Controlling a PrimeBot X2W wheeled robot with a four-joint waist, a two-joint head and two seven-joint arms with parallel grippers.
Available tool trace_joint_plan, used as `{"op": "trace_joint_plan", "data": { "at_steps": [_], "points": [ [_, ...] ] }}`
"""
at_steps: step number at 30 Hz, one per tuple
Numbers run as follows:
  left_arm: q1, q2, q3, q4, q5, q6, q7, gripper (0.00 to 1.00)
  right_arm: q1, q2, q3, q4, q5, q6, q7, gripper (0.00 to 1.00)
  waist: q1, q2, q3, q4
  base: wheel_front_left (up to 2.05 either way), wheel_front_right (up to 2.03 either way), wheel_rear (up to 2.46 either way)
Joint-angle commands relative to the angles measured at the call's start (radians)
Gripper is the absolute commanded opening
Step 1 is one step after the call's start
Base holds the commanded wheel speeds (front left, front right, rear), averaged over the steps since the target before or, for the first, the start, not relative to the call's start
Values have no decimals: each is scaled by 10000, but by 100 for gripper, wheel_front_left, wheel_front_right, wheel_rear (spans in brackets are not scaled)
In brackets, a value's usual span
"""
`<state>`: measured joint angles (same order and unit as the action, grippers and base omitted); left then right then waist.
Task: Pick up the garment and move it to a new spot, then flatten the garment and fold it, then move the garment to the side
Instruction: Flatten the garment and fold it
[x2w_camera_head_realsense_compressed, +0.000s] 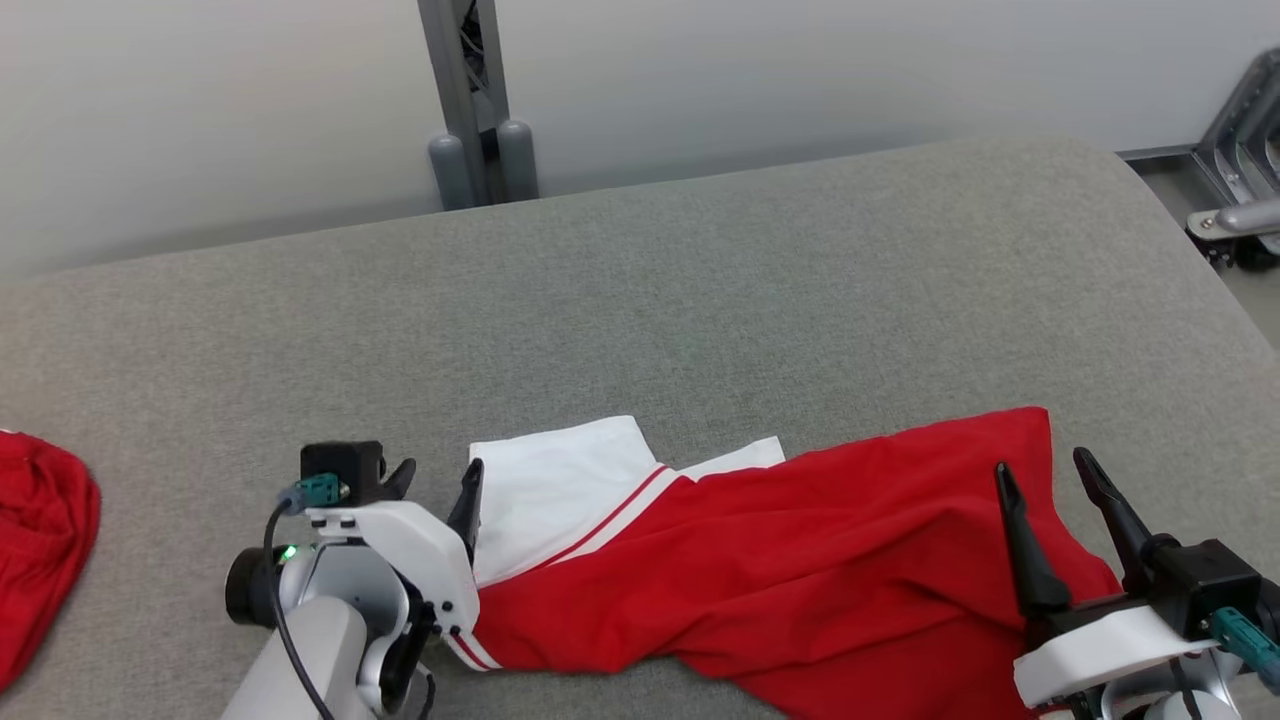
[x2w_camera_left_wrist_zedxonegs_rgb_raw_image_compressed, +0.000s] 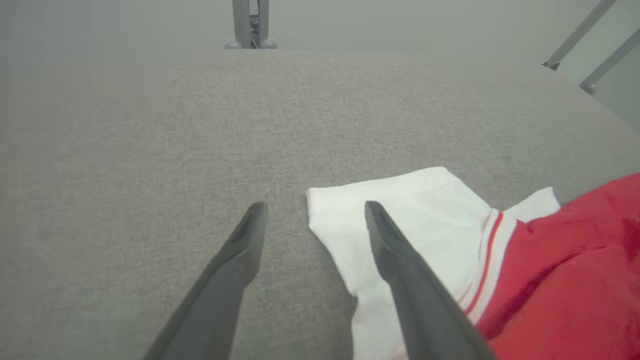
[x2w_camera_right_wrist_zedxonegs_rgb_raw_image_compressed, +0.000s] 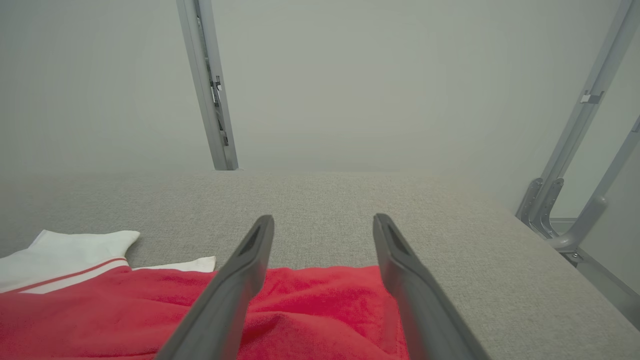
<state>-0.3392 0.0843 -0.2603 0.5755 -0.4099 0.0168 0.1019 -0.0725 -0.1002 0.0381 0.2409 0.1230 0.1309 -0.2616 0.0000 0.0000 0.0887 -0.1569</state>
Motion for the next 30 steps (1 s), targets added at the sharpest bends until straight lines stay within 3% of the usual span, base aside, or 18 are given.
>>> {"op": "trace_joint_plan", "data": {
  "at_steps": [1, 13, 14, 15, 16, 17, 20, 25, 30],
  "points": [
    [-301, 115, 5, 186, 29, 37, 87, 100, -115, 6, -4, 15, -20, -3, -55, 100, 0, 0, 279, -270, 0, 0, 0],
    [-1694, 560, -303, 1946, 328, -61, 692, 100, -545, 186, 95, -78, 221, -3, -55, 100, 0, 0, 1093, -1009, 0, 0, 0],
    [-1695, 569, -358, 2067, 359, -80, 738, 89, -543, 191, 81, -69, 220, -3, -55, 100, 0, 0, 1112, -1037, 0, 0, 0],
    [-1712, 573, -378, 2156, 357, -101, 711, 45, -545, 196, 67, -49, 204, -3, -55, 100, 0, 0, 1127, -1057, 0, 0, 0],
    [-1712, 573, -378, 2156, 357, -101, 711, 45, -545, 196, 67, -49, 204, -3, -55, 100, 0, 0, 1127, -1057, 0, 0, 0],
    [-1724, 562, -393, 2203, 344, -138, 666, 0, -548, 205, 53, -25, 173, -3, -55, 100, 0, 0, 1137, -1074, 0, 0, 0],
    [-1696, 522, -291, 2079, 216, -103, 231, 0, -590, 219, 76, 169, 206, -3, -55, 100, 0, 0, 1134, -1084, 0, 0, 0],
    [-1233, 577, -7, 1484, 30, 52, -656, 0, -1057, 286, 61, 1334, 1237, -3, -31, 100, 0, 0, 1063, -990, 0, 0, 0],
    [-577, 657, 141, 356, -125, 146, -1117, 0, -2140, 26, 248, 2737, 2478, -1, 943, 100, 0, 0, 1109, -726, 0, 0, 0]
  ]
}}
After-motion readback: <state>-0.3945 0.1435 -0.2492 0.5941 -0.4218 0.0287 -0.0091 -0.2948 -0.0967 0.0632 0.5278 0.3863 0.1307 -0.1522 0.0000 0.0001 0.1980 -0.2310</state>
